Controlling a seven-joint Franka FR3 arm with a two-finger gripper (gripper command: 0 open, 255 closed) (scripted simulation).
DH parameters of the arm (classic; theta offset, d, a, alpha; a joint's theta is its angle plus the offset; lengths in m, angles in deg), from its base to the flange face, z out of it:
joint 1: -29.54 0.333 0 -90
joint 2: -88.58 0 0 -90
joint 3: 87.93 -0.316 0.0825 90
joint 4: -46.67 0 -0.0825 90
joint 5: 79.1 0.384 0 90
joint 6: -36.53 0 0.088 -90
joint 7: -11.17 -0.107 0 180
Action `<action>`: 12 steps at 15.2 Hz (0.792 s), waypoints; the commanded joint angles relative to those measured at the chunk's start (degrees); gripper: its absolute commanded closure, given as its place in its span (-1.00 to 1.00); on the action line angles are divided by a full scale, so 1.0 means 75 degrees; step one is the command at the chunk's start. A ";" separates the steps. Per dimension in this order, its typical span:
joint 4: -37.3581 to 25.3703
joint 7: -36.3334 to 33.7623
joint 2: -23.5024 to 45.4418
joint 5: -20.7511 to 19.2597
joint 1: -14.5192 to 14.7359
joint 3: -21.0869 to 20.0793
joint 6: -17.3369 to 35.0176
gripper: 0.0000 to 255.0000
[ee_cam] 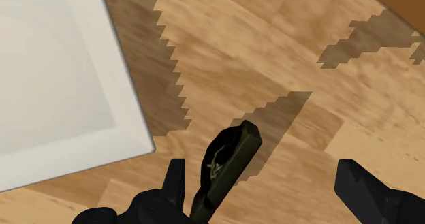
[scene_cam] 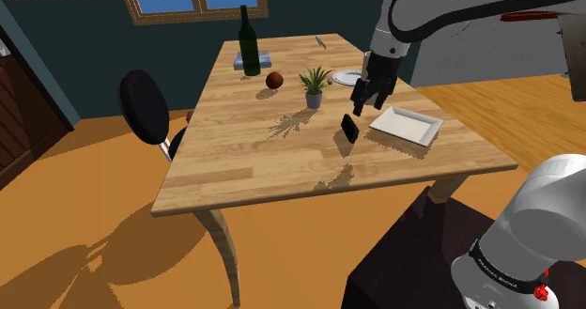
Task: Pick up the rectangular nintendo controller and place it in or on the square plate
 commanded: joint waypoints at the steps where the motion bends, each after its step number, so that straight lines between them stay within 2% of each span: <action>1: -0.0049 0.0051 0.0450 0.0142 -0.0066 0.0152 0.0478 -1.00; 5: -0.0289 0.0097 0.1438 0.0530 -0.0099 0.0342 0.1329 -1.00; 12: 0.0094 0.0168 0.1801 0.0662 -0.0023 0.0283 0.2079 -1.00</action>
